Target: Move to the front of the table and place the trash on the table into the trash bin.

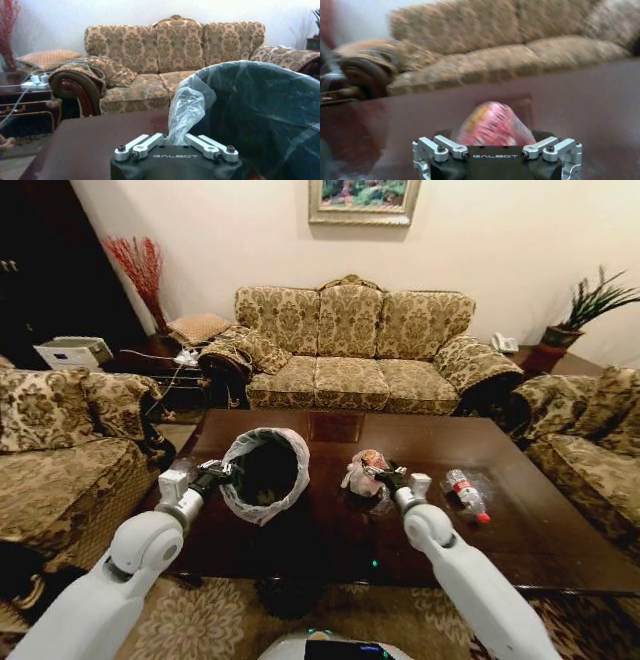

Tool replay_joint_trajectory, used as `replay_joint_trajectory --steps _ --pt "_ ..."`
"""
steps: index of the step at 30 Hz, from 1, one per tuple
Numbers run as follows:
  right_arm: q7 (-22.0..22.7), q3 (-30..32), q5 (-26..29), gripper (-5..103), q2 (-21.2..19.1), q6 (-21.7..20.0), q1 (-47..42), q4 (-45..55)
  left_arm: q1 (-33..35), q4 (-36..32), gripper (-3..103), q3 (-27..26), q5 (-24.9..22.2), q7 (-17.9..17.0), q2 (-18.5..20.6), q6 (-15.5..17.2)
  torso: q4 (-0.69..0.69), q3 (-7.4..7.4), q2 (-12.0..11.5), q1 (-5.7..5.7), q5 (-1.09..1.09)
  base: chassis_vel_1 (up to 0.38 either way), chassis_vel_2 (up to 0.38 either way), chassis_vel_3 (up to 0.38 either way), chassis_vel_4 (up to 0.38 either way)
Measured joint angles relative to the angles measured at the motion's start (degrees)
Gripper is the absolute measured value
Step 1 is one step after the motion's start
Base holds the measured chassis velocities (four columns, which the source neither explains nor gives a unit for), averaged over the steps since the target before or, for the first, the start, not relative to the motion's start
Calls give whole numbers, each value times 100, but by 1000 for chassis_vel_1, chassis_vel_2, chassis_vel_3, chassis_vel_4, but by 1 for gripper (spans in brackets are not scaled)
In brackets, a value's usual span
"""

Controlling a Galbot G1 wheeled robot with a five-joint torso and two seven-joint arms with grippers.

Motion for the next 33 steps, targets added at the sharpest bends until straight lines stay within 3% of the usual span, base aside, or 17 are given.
replay_joint_trajectory --steps 3,6,13,23,27,33 --pt "328 -32 393 100 166 -196 188 -172 -29 36 1 35 8 58 -58 0 -4 0 0 0 -2 0 0 0 0" --pt "367 -69 519 103 253 -257 332 -337 -45 77 1 50 22 73 -94 0 -4 -1 0 -1 -2 0 0 0 0" --pt "306 -177 529 93 464 -211 653 -803 -51 119 1 46 52 60 -113 0 1 -1 0 -1 -2 0 0 0 0" --pt "238 -157 420 61 490 -42 656 -897 -101 136 1 34 24 49 -28 -11 -1 -1 0 -1 -1 0 0 0 0" --pt "243 -139 426 53 438 -5 657 -845 -126 150 1 34 15 48 -6 -13 -1 -1 0 -1 0 0 0 0 0" --pt "297 -30 540 38 89 39 653 -147 -233 243 1 67 -87 62 135 -14 0 -1 0 -1 -3 0 0 0 0"
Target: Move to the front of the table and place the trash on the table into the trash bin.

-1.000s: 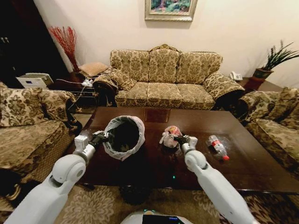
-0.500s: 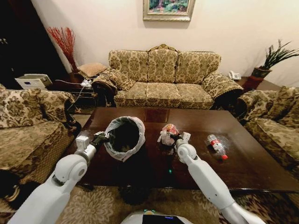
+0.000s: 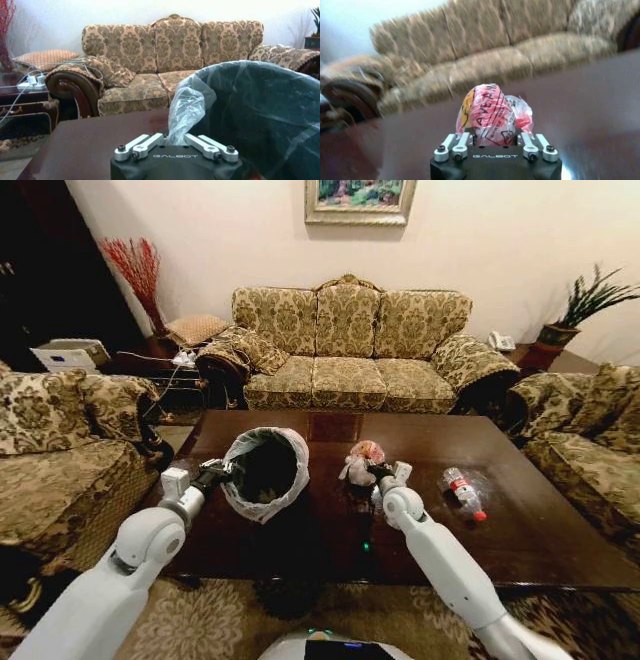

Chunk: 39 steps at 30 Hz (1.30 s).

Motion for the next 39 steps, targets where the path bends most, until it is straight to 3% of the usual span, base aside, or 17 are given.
replay_joint_trajectory --steps 2,4,6,7,9,10,12,13,16,18,20,21,27,35,37,39 --pt "-49 31 115 30 -358 -9 73 660 -190 243 1 48 -129 92 232 -12 -2 0 0 0 0 0 0 0 0" --pt "-81 28 164 30 -457 -20 133 837 -245 316 1 54 -157 114 302 -18 -5 0 0 0 1 0 0 0 0" --pt "-359 29 496 23 -907 -151 498 1567 -640 672 1 216 -380 173 649 -27 0 0 1 0 4 0 0 0 0" --pt "-359 29 496 23 -907 -151 498 1567 -640 672 1 216 -380 173 649 -27 0 0 1 0 4 0 0 0 0" --pt "-720 48 801 16 -1278 -265 794 1960 -1103 912 1 492 -559 238 920 5 1 0 1 0 -2 0 0 0 0" --pt "-1156 35 1137 12 -1621 -388 1126 2253 -1664 1107 1 831 -747 310 1180 101 0 0 1 0 -2 0 0 0 0" --pt "-1268 9 1249 8 -1727 -415 1236 2327 -1866 1174 1 962 -824 322 1259 142 -1 0 1 1 1 0 0 0 0" --pt "-1530 -126 1578 5 -1954 -459 1585 2496 -2461 1332 1 1392 -1069 332 1441 285 -4 0 1 1 3 0 0 0 0" --pt "-1698 -234 1803 2 -2046 -480 1873 2572 -2969 1463 1 1785 -1283 341 1538 415 -4 0 1 0 3 0 0 0 0" --pt "-1935 -458 2183 1 -2068 -499 2472 2575 -4022 1757 1 2704 -1513 350 1595 620 -2 0 1 0 5 0 0 0 0" --pt "-1962 -514 2247 0 -2053 -500 2588 2560 -4159 1795 1 2837 -1545 353 1594 651 -2 0 1 1 2 0 0 0 0" --pt "-2008 -770 2381 0 -1961 -487 2955 2465 -4747 1920 1 3386 -1737 371 1568 818 -1 0 1 1 -4 0 0 0 0" --pt "-2182 -1562 2155 0 -1638 -486 3491 2186 -5869 2143 1 4258 -2163 484 1515 1116 -1 0 1 1 4 0 0 0 0" --pt "-2356 -2056 1175 -3 -1603 -519 3234 2053 -5939 2181 1 4304 -2347 479 1468 1212 -1 0 1 1 2 0 0 0 0" --pt "-2343 -2072 1142 -3 -1597 -520 3212 2053 -5918 2163 1 4296 -2345 478 1463 1212 -1 0 1 1 2 0 0 0 0" --pt "-2316 -2124 1069 7 -1573 -504 3138 2056 -5859 2108 1 4262 -2260 480 1429 1211 -1 0 1 0 1 0 0 0 0"
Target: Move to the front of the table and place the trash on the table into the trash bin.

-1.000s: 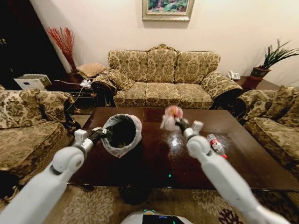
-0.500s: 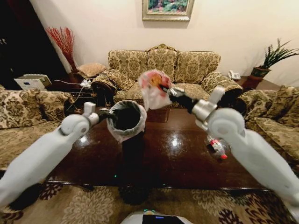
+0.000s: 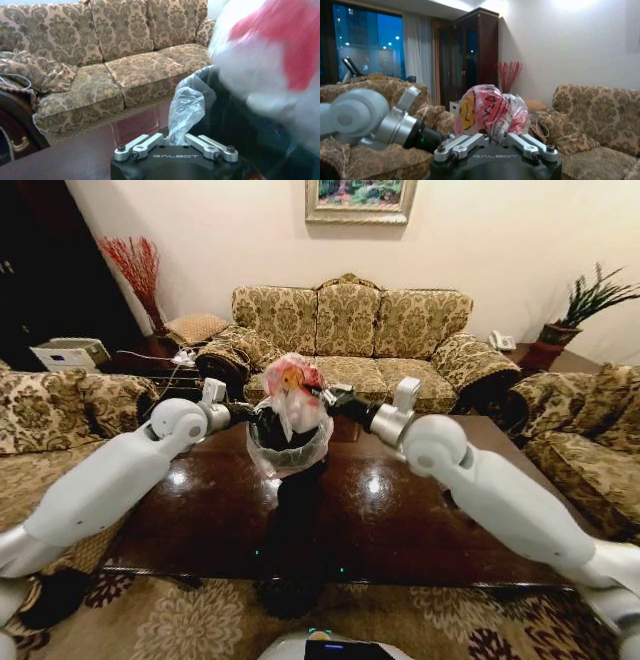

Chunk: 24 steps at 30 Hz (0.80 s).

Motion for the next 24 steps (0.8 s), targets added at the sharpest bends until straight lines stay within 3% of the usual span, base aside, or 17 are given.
replay_joint_trajectory --steps 1,3,10,12,22,24 --pt "28 -21 -21 13 17 16 -32 9 36 -32 1 -27 74 -1 -31 -6 0 0 0 0 1 0 0 0 0" --pt "45 -28 -33 13 31 25 -44 11 55 -51 1 -42 101 -2 -51 -9 0 0 0 0 1 0 0 0 0" --pt "107 -23 -113 45 44 85 -12 -6 150 -153 1 -68 219 -48 -150 -15 0 0 0 0 0 0 0 0 0" --pt "102 -12 -113 45 21 85 -13 -1 155 -156 1 -76 221 -52 -147 -14 0 0 0 0 0 0 0 0 0" --pt "-12 222 -265 88 -90 153 -356 -47 174 -285 1 -118 234 -154 -88 -23 0 0 0 0 1 0 0 0 0" --pt "-12 242 -266 88 -89 155 -377 -47 174 -292 1 -118 234 -156 -85 -24 0 0 0 0 0 0 0 0 0"
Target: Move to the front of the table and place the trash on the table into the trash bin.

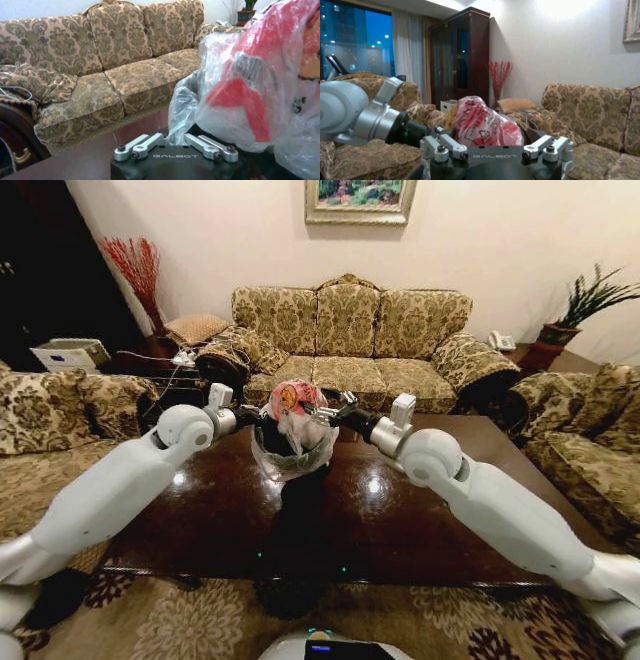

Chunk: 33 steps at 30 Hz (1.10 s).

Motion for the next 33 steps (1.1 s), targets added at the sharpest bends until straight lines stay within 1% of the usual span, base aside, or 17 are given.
replay_joint_trajectory --steps 1,3,7,12,19,22,23,26,27,28,29,30,31,32,33 --pt "7 73 0 97 -2 2 -51 18 0 -16 1 -2 -1 -2 15 0 0 0 0 0 0 0 0 0 0" --pt "15 152 10 99 -22 1 -91 65 6 -22 1 -9 -1 -2 35 -2 0 0 0 0 0 0 0 0 0" --pt "53 339 75 100 -102 -2 -184 172 36 -12 1 -33 -2 1 50 -14 1 0 0 0 0 0 0 0 0" --pt "78 791 236 100 -338 -27 -401 403 246 66 1 -225 40 -5 42 -45 -1 0 0 0 0 0 0 0 0" --pt "139 1061 355 100 -485 -39 -457 453 477 -93 1 -414 38 6 105 -46 1 0 0 0 -1 0 0 0 0" --pt "452 1249 404 100 -547 -37 -550 474 565 -177 1 -509 28 3 204 -59 0 0 0 0 1 0 0 0 0" --pt "452 1249 404 100 -547 -37 -550 474 565 -177 1 -509 28 3 204 -59 0 0 0 0 1 0 0 0 0" --pt "1126 1520 376 100 -727 -70 -823 546 896 -348 1 -826 30 -6 288 -88 1 0 0 0 0 0 0 0 0" --pt "1126 1520 376 100 -727 -70 -823 546 896 -348 1 -826 30 -6 288 -88 1 0 0 0 0 0 0 0 0" --pt "1251 1578 340 100 -768 -92 -898 560 973 -389 1 -881 37 -14 298 -108 1 0 0 0 0 0 0 0 0" --pt "1597 1743 220 100 -865 -165 -1130 611 1181 -498 1 -989 65 -96 326 -177 1 -1 0 -1 -2 0 0 0 0" --pt "1833 1863 159 100 -902 -284 -1284 671 1330 -588 1 -1059 87 -171 343 -206 -1 -1 0 -1 0 0 0 0 0" --pt "2070 2022 132 100 -919 -503 -1443 740 1486 -678 1 -1128 118 -232 348 -228 0 -1 1 -1 2 0 0 0 0" --pt "2070 2022 132 100 -919 -503 -1443 740 1486 -678 1 -1128 118 -232 348 -228 0 -1 1 -1 2 0 0 0 0" --pt "2149 2091 125 100 -921 -594 -1506 765 1565 -720 1 -1158 136 -261 348 -239 0 -1 1 0 2 0 0 0 0"
